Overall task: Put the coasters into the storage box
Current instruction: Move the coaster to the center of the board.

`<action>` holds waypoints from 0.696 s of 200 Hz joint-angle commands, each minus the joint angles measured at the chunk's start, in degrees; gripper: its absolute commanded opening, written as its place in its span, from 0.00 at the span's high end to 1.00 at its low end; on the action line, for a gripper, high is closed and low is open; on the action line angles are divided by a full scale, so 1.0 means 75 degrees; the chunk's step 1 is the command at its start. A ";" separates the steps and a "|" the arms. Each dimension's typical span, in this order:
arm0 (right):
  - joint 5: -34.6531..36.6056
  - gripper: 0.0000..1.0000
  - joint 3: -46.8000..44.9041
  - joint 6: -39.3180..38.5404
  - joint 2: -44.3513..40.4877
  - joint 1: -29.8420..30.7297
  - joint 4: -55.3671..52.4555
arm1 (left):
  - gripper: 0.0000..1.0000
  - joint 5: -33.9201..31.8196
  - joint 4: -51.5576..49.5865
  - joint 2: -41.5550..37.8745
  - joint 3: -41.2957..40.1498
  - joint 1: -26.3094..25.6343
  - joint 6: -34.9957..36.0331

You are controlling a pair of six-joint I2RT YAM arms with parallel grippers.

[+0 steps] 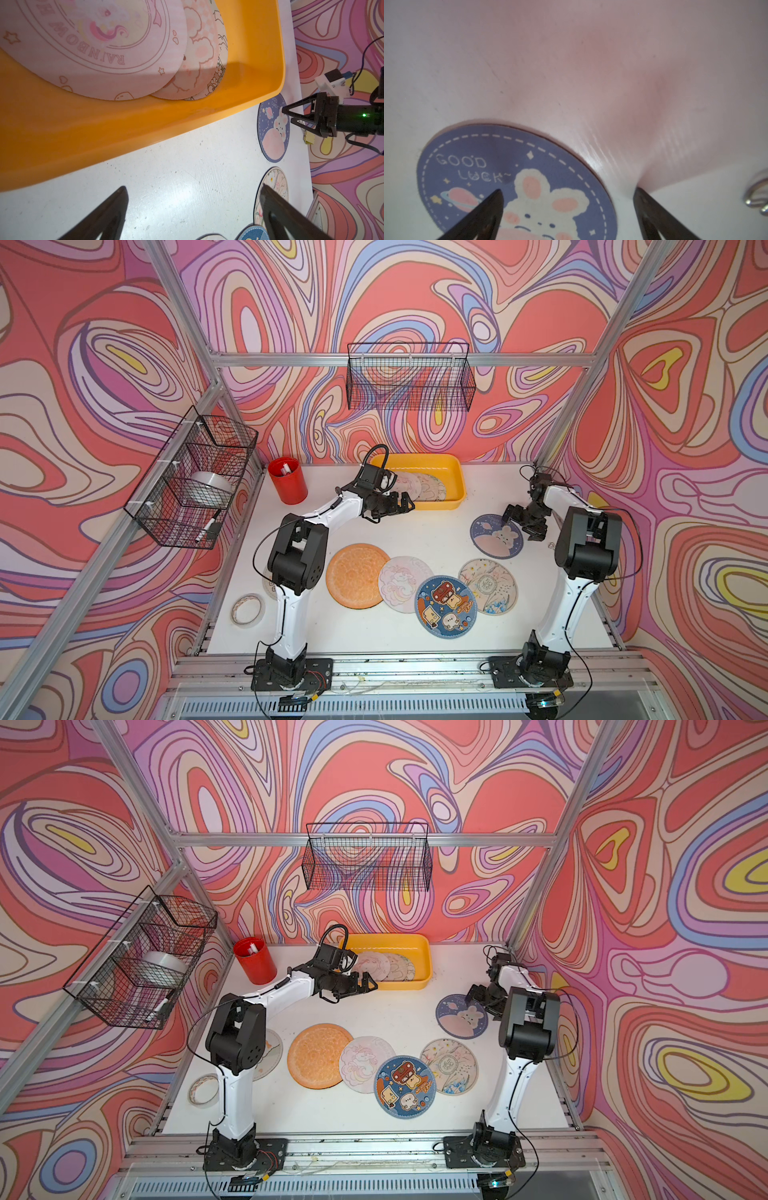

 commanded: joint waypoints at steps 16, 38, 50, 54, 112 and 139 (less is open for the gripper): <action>-0.0090 0.02 0.0193 -0.0566 0.0398 0.0017 0.0549 | 0.00 -0.0110 -0.0025 -0.0310 -0.0102 -0.0040 0.0029; -0.0634 0.02 0.0055 -0.0640 0.0350 0.0008 0.0673 | 0.00 -0.0125 0.0022 -0.0338 -0.0164 -0.0041 0.0024; -0.0946 0.02 -0.0089 -0.0662 0.0247 0.0017 0.0718 | 0.00 -0.0125 0.0035 -0.0353 -0.0188 -0.0041 0.0033; -0.1076 0.02 -0.0170 -0.0652 0.0198 0.0013 0.0734 | 0.00 -0.0126 0.0039 -0.0351 -0.0199 -0.0043 0.0031; -0.1941 0.02 -0.0859 -0.0504 -0.0156 0.0294 0.0963 | 0.00 -0.0073 0.0106 -0.0280 -0.0177 -0.0039 0.0037; -0.2012 0.02 -0.0823 -0.0350 -0.0158 0.0554 0.1072 | 0.00 -0.0055 0.0106 -0.0247 -0.0164 -0.0048 0.0033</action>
